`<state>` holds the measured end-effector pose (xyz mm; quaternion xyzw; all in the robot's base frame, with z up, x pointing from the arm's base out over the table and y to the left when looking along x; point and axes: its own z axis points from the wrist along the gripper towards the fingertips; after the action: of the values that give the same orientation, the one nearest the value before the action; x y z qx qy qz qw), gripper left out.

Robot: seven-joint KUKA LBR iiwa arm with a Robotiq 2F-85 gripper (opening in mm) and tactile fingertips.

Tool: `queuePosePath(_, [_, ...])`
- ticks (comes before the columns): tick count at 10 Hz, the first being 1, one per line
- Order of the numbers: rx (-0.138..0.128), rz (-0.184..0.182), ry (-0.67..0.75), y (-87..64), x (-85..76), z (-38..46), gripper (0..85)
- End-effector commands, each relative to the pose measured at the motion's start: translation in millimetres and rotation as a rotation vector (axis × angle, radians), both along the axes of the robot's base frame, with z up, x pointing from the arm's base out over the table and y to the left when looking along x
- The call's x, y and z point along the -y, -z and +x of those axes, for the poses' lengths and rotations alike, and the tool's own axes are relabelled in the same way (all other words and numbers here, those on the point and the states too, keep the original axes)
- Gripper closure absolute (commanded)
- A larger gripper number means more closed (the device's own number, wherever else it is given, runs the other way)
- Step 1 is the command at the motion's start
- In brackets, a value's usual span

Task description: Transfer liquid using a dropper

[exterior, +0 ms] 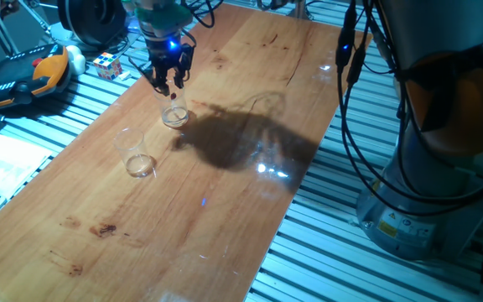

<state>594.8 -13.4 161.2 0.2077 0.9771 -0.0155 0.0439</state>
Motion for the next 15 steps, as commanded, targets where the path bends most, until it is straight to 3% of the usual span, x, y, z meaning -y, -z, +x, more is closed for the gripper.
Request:
queuePosePath(1, [0.003,0.003,0.007,-1.0,-0.3,-1.4,46.0])
queuePosePath(4, [0.014,0.004,0.011,-0.1,-0.8,-2.3,45.7])
queuePosePath(8, [0.038,-0.006,0.014,9.9,3.4,4.5,45.0])
queuePosePath(15, [0.049,0.003,0.013,21.9,4.7,4.7,45.7])
